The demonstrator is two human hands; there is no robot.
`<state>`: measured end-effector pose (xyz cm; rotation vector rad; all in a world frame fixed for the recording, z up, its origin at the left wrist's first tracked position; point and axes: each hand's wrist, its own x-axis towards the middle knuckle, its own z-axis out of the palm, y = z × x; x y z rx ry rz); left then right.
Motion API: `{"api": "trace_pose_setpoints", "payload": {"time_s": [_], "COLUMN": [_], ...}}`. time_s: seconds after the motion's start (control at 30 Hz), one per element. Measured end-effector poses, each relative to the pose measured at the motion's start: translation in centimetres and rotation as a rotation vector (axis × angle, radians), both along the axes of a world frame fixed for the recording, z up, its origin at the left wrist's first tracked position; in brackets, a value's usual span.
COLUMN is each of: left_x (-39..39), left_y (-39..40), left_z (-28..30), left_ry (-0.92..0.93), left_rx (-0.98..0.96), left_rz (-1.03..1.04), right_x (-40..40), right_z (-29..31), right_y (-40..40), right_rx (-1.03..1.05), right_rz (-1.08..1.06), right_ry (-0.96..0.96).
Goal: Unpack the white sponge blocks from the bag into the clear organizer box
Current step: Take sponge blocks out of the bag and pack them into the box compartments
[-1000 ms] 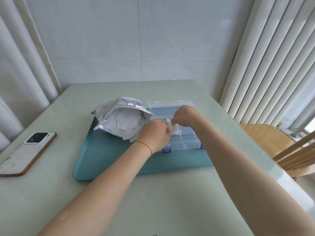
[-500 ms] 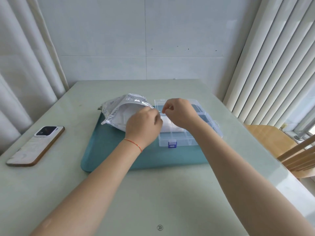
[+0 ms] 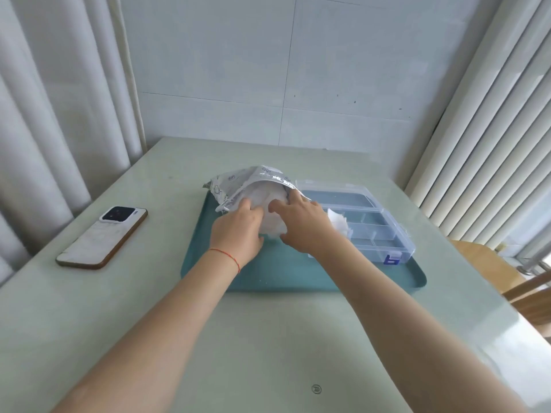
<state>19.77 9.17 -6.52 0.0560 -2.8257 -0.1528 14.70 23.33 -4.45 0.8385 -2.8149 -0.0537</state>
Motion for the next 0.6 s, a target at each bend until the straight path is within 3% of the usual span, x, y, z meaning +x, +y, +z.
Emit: {"api": "trace_pose_setpoints", "payload": {"time_s": [0.33, 0.47, 0.6], "left_x": [-0.5, -0.2, 0.4], "left_y": [-0.6, -0.8, -0.4], "left_z": [-0.8, -0.4, 0.5], "left_ry": [0.279, 0.377, 0.199], "left_rx": [0.291, 0.552, 1.011], "left_rz": [-0.069, -0.122, -0.111], "right_x": [-0.6, -0.4, 0.4], "right_z": [-0.1, 0.8, 1.8], "right_y": [0.2, 1.4, 2.4], "right_rx": [-0.291, -0.542, -0.759], "right_rz": [-0.012, 0.028, -0.018], "right_ry": [-0.003, -0.121, -0.320]}}
